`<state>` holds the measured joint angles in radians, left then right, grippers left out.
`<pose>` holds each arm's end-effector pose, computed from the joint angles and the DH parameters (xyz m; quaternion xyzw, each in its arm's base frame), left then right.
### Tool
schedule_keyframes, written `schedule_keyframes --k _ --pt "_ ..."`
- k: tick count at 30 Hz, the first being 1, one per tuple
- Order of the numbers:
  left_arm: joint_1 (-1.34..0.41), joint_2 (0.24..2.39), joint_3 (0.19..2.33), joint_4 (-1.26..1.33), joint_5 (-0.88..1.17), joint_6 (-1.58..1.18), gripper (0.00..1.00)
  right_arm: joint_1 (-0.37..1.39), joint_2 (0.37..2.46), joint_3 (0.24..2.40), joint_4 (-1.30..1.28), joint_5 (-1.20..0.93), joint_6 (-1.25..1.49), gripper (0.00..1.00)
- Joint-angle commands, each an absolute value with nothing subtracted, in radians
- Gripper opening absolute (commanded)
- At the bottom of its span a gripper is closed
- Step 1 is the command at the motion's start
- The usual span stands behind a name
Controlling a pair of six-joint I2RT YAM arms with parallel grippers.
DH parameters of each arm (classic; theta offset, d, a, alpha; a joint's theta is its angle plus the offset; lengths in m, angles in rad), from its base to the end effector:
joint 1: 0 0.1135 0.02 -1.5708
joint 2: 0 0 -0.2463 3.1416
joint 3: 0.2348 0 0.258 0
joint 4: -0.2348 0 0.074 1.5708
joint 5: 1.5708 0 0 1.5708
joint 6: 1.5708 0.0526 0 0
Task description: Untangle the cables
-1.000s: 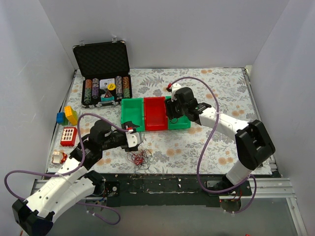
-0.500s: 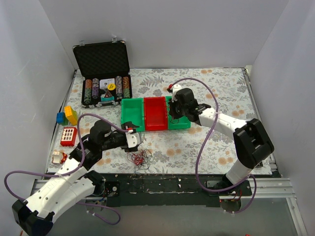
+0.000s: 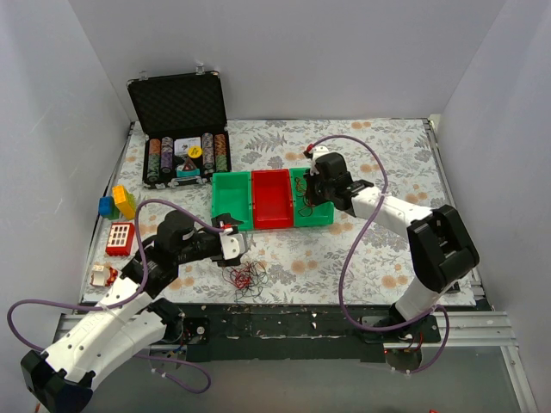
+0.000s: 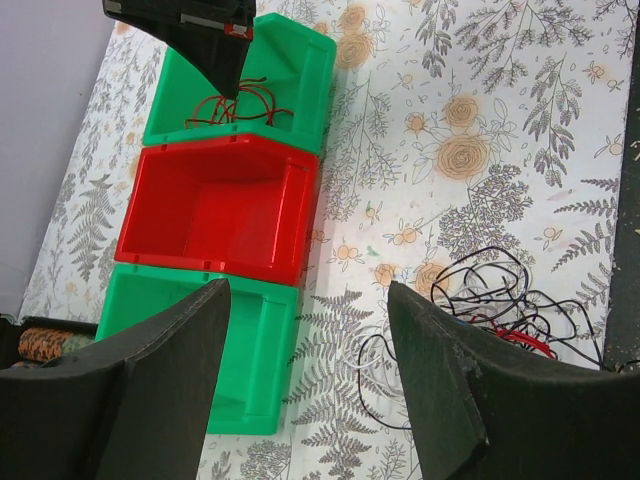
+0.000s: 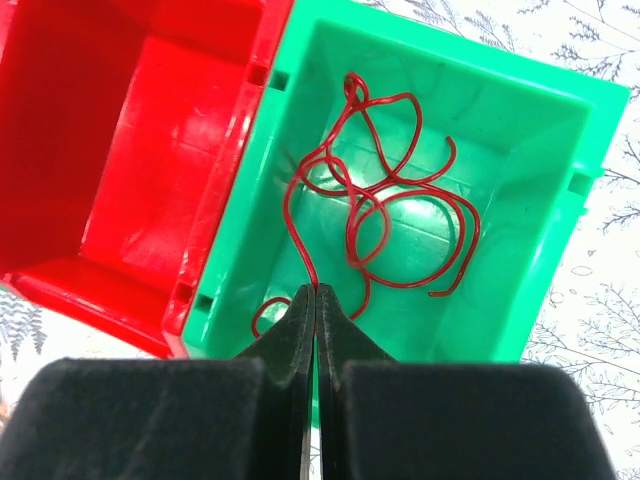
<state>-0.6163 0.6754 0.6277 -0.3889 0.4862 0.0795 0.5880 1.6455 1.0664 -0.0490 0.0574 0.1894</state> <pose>0.1412 -0.1302 0.2645 0.4007 0.7255 -0.3340 0.4489 0.3209 0.2103 0.1977 -0.1635 0.8755 0.1484 0.4297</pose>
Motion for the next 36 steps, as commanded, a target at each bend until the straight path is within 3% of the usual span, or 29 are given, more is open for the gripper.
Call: schedule_keyframes --k 1,8,13,17,21,24,29,36 --pt "-0.609 0.669 0.632 -0.393 0.495 0.092 0.64 0.581 1.703 1.104 -0.034 0.083 0.221 0.01" --pt "-0.609 0.678 0.643 -0.393 0.497 0.094 0.64 0.581 1.802 1.186 -0.087 0.100 0.235 0.01" --pt "-0.609 0.689 0.653 -0.405 0.497 0.094 0.65 0.583 1.754 1.184 -0.060 0.072 0.241 0.02" --pt "-0.609 0.693 0.647 -0.405 0.502 0.097 0.69 0.583 1.688 1.172 -0.038 0.074 0.239 0.13" --pt "-0.609 0.695 0.644 -0.414 0.512 0.100 0.72 0.583 1.655 1.180 -0.063 0.087 0.238 0.39" --pt "-0.609 0.695 0.643 -0.422 0.517 0.100 0.72 0.583 1.643 1.169 -0.071 0.094 0.233 0.51" --pt "-0.609 0.695 0.643 -0.423 0.517 0.100 0.73 0.583 1.612 1.147 -0.063 0.098 0.241 0.61" --pt "-0.609 0.693 0.637 -0.446 0.522 0.101 0.75 0.629 1.453 1.124 -0.025 0.120 0.207 0.66"
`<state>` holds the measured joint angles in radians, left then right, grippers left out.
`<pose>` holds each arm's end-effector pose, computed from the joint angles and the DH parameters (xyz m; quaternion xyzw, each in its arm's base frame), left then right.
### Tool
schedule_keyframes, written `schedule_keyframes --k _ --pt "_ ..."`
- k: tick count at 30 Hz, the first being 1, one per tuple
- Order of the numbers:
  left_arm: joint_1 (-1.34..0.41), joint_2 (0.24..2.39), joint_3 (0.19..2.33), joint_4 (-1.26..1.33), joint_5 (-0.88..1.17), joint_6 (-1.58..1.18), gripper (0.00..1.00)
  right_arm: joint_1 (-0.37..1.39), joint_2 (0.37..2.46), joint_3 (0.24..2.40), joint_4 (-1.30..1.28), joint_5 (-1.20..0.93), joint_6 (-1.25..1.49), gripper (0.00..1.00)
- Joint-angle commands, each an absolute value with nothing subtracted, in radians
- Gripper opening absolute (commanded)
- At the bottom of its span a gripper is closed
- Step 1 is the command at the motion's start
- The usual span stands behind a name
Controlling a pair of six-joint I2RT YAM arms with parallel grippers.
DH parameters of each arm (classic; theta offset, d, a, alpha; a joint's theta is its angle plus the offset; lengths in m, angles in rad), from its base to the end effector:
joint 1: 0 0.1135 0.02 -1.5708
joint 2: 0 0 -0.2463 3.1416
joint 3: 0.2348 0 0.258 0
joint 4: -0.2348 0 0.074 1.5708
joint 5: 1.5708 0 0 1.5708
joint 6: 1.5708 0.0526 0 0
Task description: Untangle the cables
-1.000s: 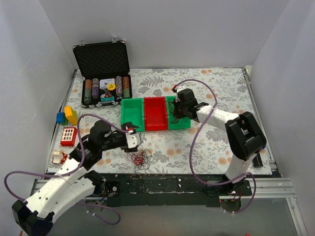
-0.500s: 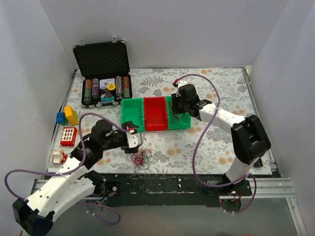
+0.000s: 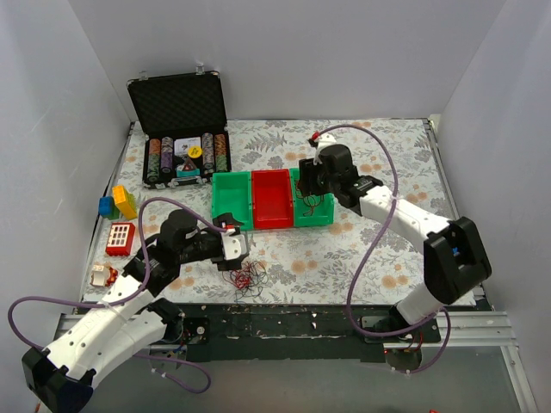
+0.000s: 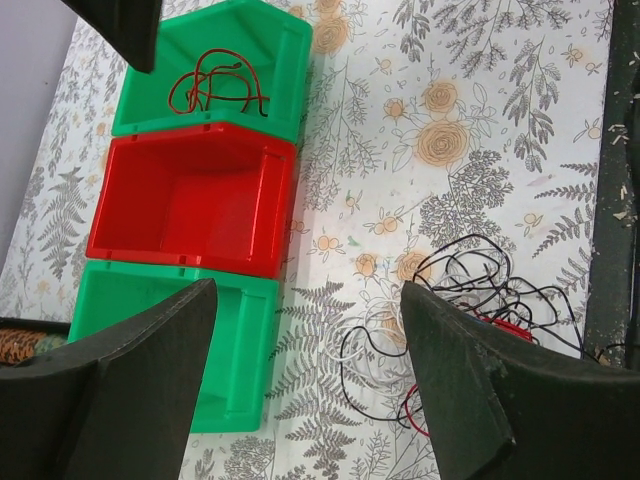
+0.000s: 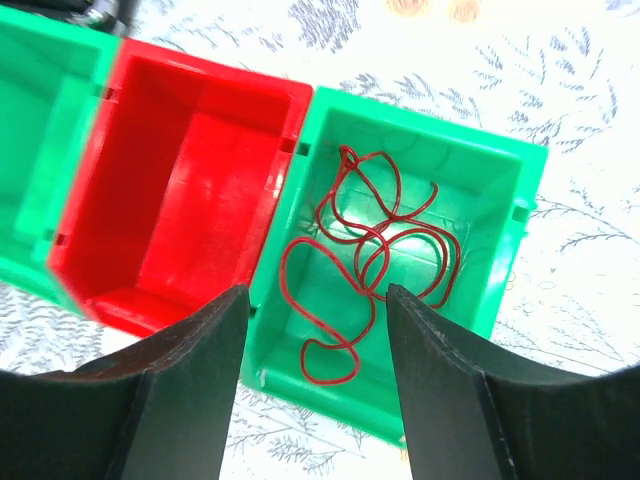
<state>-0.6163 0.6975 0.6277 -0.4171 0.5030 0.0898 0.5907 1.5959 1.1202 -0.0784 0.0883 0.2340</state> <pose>0.1419 -0.1316 0.2579 0.4073 0.7342 -0.3359 0.4269 0.3217 0.2101 0.2317 -0.1337 0.8627 0.1595 0.4610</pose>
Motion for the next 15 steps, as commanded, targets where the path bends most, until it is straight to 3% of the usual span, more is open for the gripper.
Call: schedule_keyframes --k 1,8,15 --pt "-0.609 0.692 0.637 -0.451 0.525 0.103 0.76 0.649 1.427 1.118 -0.029 0.126 0.193 0.66" --pt "-0.609 0.675 0.586 -0.497 0.522 0.117 0.84 0.814 1.206 0.965 -0.058 0.028 0.167 0.69" --pt "-0.609 0.660 0.491 -0.479 0.548 0.101 0.76 0.882 1.130 0.796 -0.078 -0.352 0.112 0.63"
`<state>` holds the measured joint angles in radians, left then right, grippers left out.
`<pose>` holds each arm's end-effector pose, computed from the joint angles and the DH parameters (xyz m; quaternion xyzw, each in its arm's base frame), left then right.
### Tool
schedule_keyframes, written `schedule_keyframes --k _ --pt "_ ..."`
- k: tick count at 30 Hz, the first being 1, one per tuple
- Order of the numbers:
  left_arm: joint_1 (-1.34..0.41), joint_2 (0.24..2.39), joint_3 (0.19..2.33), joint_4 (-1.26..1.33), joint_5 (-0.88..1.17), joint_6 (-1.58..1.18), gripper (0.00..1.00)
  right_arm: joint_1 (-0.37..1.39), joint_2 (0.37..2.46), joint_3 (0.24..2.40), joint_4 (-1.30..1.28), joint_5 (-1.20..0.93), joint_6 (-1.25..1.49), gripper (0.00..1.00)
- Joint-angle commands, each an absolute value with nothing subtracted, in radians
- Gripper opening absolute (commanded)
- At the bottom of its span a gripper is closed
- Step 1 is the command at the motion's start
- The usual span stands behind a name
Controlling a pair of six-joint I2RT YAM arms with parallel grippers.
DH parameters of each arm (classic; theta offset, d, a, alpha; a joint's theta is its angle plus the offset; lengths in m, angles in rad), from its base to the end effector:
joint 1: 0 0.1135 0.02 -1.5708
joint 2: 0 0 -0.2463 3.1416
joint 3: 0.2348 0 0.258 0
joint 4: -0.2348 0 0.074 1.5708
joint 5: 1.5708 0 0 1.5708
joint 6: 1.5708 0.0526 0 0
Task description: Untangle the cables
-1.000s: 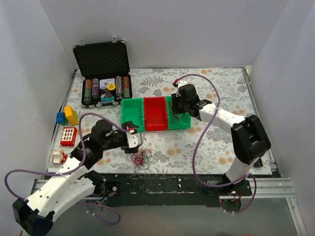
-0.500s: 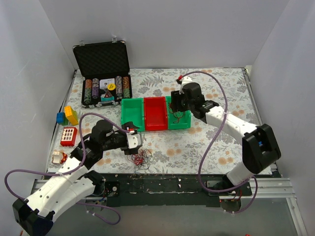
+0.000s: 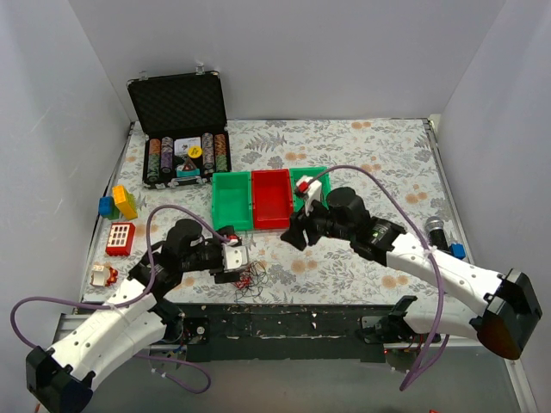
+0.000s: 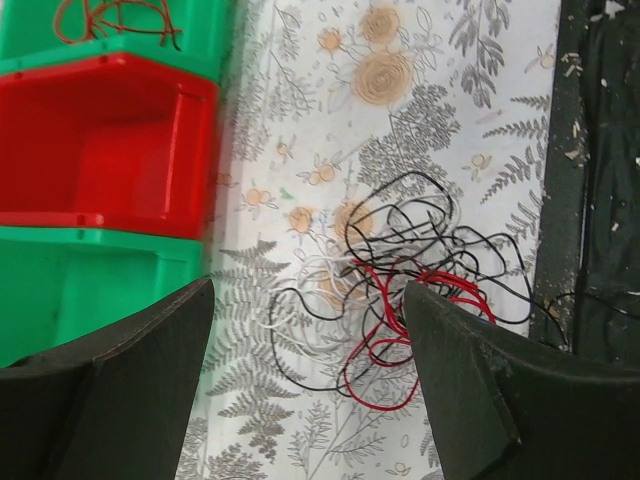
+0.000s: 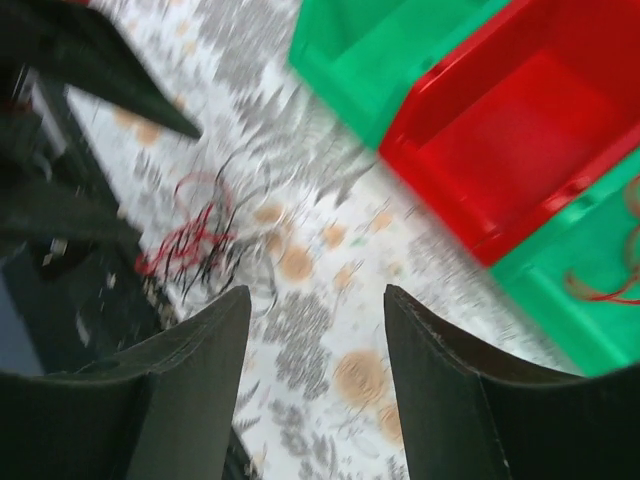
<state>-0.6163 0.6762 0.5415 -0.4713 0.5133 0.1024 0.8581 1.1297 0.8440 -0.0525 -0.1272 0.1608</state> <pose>0.1345 -0.1269 0.2252 0.4116 0.7607 -0.3315 0.3768 0.1856 0.2249 0.2812 -0.3127 0.7528 0.3266 0.4783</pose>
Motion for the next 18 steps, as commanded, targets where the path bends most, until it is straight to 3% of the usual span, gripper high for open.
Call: schedule_keyframes --k 1,4,9,18 --pt "-0.609 0.663 0.480 -0.471 0.551 0.104 0.76 0.890 1.137 0.795 -0.092 -0.379 0.101 0.63" --pt "-0.609 0.687 0.457 -0.433 0.557 0.113 0.73 0.923 1.167 0.804 -0.112 -0.460 0.055 0.63" --pt "-0.609 0.732 0.459 -0.327 0.575 0.029 0.61 0.971 1.253 0.870 -0.133 -0.514 0.005 0.64" --pt "-0.611 0.807 0.440 -0.362 0.712 0.142 0.54 0.980 1.309 0.893 -0.094 -0.594 0.005 0.63"
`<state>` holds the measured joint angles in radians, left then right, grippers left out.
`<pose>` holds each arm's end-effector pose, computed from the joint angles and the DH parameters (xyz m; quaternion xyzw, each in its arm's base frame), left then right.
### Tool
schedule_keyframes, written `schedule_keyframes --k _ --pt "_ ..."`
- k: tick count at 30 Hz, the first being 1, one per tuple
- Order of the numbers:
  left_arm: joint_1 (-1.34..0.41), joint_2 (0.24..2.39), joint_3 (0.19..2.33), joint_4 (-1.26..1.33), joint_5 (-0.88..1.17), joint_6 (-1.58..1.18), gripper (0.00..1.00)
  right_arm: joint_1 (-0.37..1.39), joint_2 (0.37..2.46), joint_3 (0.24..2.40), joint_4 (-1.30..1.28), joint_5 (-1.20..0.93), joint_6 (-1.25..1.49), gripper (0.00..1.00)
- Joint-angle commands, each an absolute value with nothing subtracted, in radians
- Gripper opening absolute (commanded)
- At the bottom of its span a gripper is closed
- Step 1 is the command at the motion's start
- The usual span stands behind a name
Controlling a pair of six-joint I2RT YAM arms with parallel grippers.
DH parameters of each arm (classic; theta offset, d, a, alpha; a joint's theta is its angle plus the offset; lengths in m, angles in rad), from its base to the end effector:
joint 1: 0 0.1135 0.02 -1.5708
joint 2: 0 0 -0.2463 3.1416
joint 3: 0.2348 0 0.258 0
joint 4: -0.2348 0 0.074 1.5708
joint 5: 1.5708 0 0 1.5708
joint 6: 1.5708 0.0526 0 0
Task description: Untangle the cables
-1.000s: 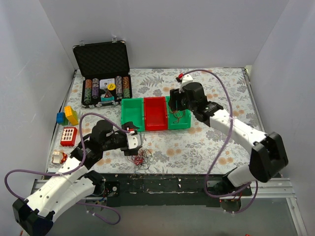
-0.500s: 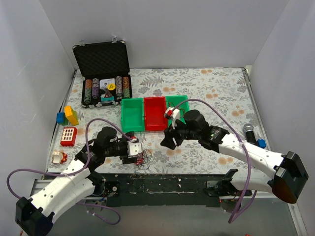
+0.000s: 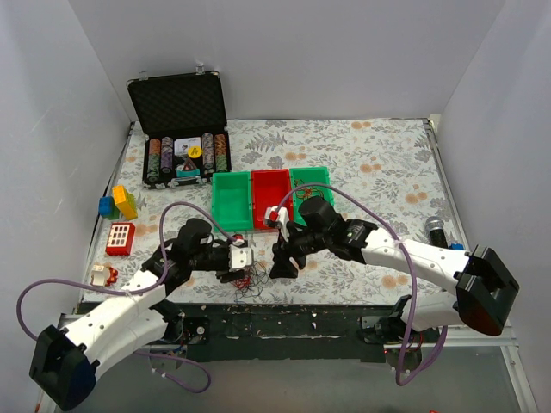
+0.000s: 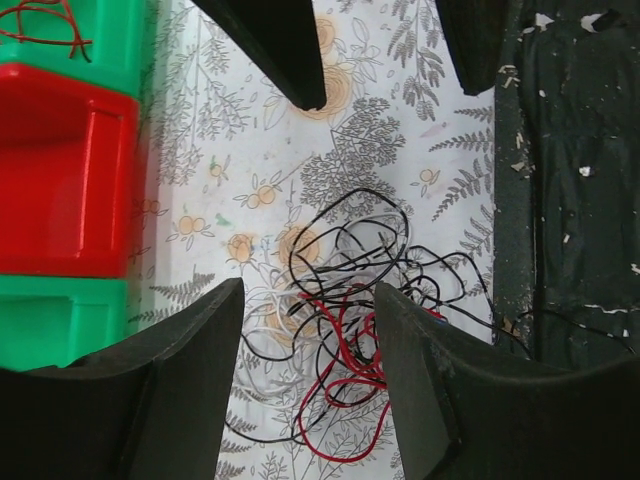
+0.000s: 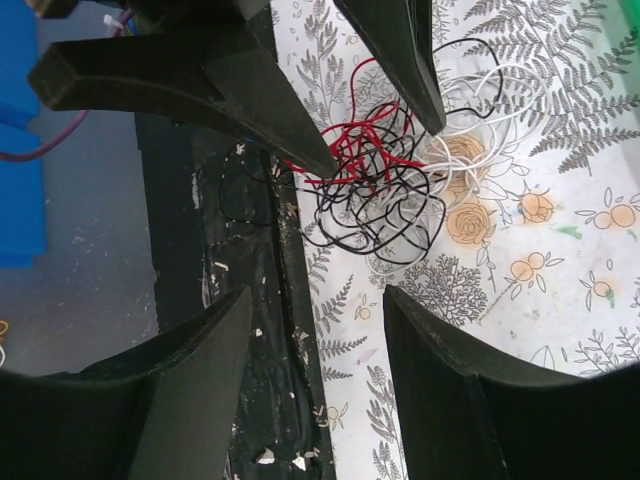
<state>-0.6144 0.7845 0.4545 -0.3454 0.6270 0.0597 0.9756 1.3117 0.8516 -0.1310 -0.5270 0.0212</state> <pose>0.1403 -0.1368 0.1901 0.4096 0.7651 -0.3801 0.3199 0.1505 0.2695 0.2274 -0.5001 0.7005 0.4190 0.2891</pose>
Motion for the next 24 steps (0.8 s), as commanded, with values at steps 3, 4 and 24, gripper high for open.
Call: schedule_keyframes --k 3,4,24 --pt "-0.611 0.831 0.437 -0.370 0.703 0.218 0.46 0.980 1.304 0.890 -0.095 -0.580 0.006 0.62" --pt "-0.611 0.836 0.434 -0.361 0.696 0.228 0.42 0.980 1.302 0.890 -0.100 -0.575 0.006 0.61" --pt "-0.611 0.764 0.577 -0.207 0.591 -0.150 0.00 0.916 1.080 0.781 -0.009 -0.345 0.066 0.75"
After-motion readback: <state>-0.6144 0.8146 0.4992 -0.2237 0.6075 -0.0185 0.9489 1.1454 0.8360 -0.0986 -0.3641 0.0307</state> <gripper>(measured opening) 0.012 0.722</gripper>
